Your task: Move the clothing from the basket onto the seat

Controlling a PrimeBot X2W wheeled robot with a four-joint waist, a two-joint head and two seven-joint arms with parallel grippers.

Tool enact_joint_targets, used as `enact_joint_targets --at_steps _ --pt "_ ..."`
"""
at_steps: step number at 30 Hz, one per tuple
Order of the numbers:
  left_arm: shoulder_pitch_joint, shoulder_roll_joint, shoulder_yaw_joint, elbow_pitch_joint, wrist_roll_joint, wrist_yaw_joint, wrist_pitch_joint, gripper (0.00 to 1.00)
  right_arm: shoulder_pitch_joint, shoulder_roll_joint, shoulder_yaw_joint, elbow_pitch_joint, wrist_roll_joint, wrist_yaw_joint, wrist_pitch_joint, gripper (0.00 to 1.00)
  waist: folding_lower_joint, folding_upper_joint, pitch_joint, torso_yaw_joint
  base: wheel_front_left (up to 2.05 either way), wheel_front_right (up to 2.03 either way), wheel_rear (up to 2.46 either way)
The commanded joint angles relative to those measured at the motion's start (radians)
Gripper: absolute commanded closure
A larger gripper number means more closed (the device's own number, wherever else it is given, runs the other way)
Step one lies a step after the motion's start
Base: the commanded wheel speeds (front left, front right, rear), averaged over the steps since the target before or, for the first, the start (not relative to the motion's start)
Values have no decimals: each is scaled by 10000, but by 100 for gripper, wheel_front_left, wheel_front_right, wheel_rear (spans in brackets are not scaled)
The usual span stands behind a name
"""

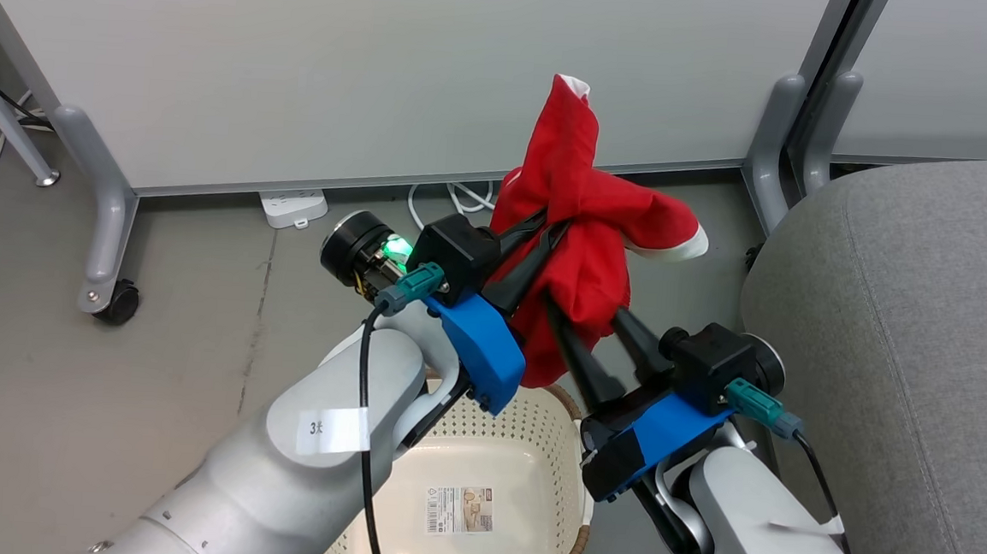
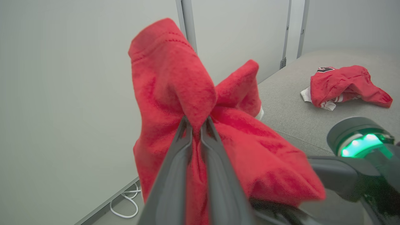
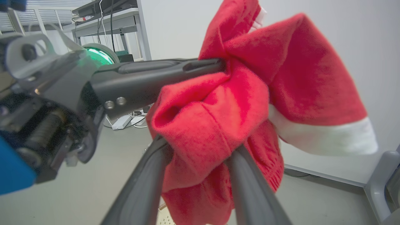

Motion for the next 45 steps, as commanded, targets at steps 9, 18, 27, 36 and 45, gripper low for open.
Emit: enact_joint_targets --at_steps 9,18,27,36,45 --pt "-207 -33 39 83 59 -68 -58 100 -317 -10 34 118 25 1 -34 100 0 0 77 -14 0 0 0" --pt "-214 -30 79 76 91 -96 -61 100 -353 -10 14 142 7 1 -34 100 0 0 78 -44 0 0 0" --pt "-217 -36 144 49 170 -117 -63 100 -357 -11 -2 150 -35 1 -34 100 0 0 116 -60 0 0 0" --pt "-215 -48 299 4 335 -6 -62 0 -361 -11 -38 174 -104 1 -34 100 0 0 154 -52 0 0 0" --pt "-90 -38 408 -18 481 -5 -63 0 -236 -10 -92 175 -139 1 -34 100 0 0 139 -68 0 0 0"
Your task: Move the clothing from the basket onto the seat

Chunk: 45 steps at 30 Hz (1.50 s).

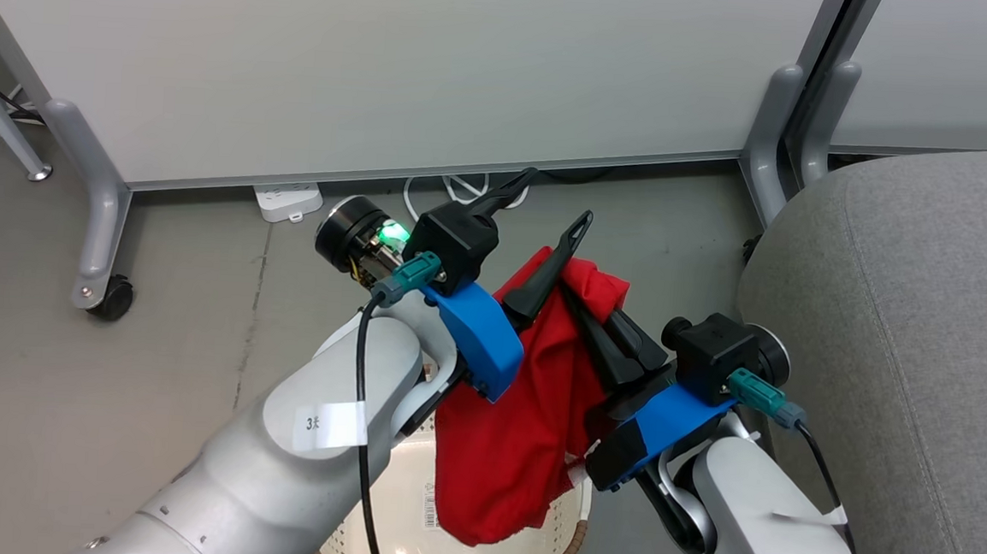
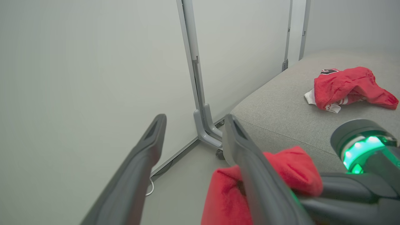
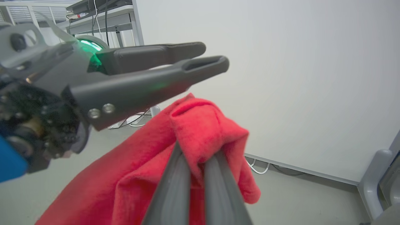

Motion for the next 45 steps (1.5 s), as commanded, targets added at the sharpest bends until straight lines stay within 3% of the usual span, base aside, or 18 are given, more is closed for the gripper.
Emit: enact_joint_targets --at_steps 1,9,18,45 --pt "-12 24 26 -10 62 31 -45 0 -5 -8 -51 -1 -73 1 -35 100 0 0 14 -18 0 0 0" --pt "37 95 67 -52 189 25 -47 0 115 -9 -500 -167 -300 1 -34 100 0 0 189 -242 0 0 0" --pt "127 225 48 -247 318 47 -46 0 318 -8 -1707 -503 -967 1 -35 100 0 0 510 -754 0 0 0" --pt "588 442 -969 -1278 965 59 15 0 1153 -13 -4344 -2454 -1841 1 -35 100 0 0 1846 -3514 0 0 0"
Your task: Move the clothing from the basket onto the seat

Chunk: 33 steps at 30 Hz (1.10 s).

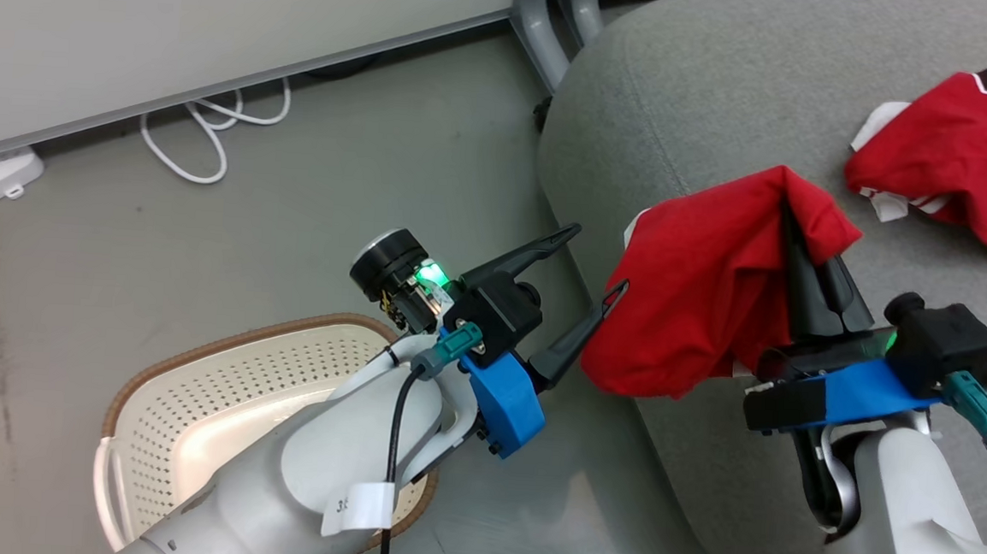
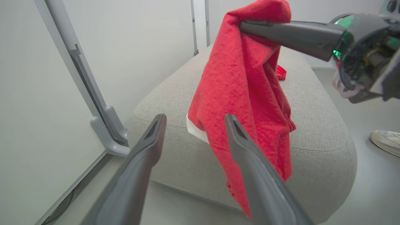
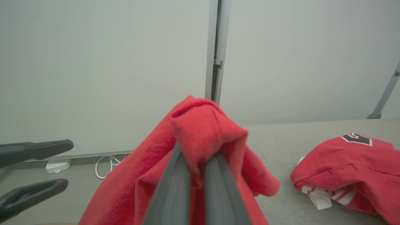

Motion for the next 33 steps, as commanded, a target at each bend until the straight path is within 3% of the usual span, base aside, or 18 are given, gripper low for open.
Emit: enact_joint_targets --at_steps 1,10,20,33 --pt "131 10 -98 -57 24 -16 -7 0 185 -15 -144 -138 -83 1 -37 100 -1 0 153 -250 0 0 0" --pt "139 26 -509 -232 132 -67 82 0 1033 -2 -937 -564 16 1 -37 100 -1 0 497 -793 0 0 0" --pt "115 33 -787 -296 142 -105 100 0 1414 7 -1190 -652 314 1 -37 100 -1 0 684 -948 0 0 0" --pt "-208 145 -703 -473 138 24 36 0 -178 -196 -1300 -1064 -214 1 -37 100 -1 0 1193 -769 0 0 0"
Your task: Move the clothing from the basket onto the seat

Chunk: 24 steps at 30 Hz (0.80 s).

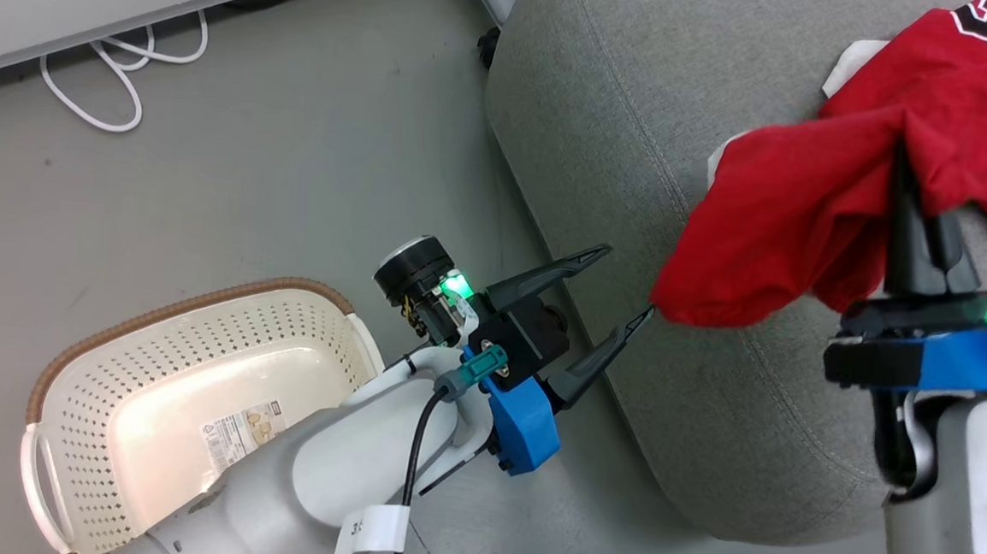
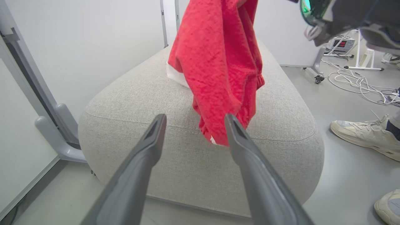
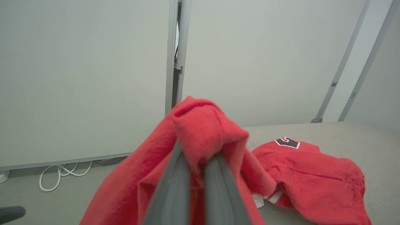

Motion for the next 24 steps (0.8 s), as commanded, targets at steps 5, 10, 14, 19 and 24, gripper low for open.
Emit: enact_joint_targets --at_steps 5,10,14,19,24 --pt "-433 286 92 -163 109 96 52 0 -1490 -464 -353 -354 -190 1 -37 100 0 0 750 113 0 0 0" --pt "-917 614 144 -444 271 109 318 0 -3030 -1054 -1122 -626 -313 1 -37 100 0 0 1671 192 0 0 0" --pt "-1226 915 182 -716 372 159 545 0 -4151 -1589 -2100 -638 -362 1 -35 100 0 0 2356 215 0 0 0" --pt "-1550 1249 194 -1080 500 214 815 0 -5084 -2250 -3350 -215 -435 1 -34 100 0 0 3046 194 0 0 0" --pt "-1736 1537 181 -1455 573 268 1061 0 -5562 -3071 -4139 898 -558 1 -35 100 0 0 3496 198 0 0 0"
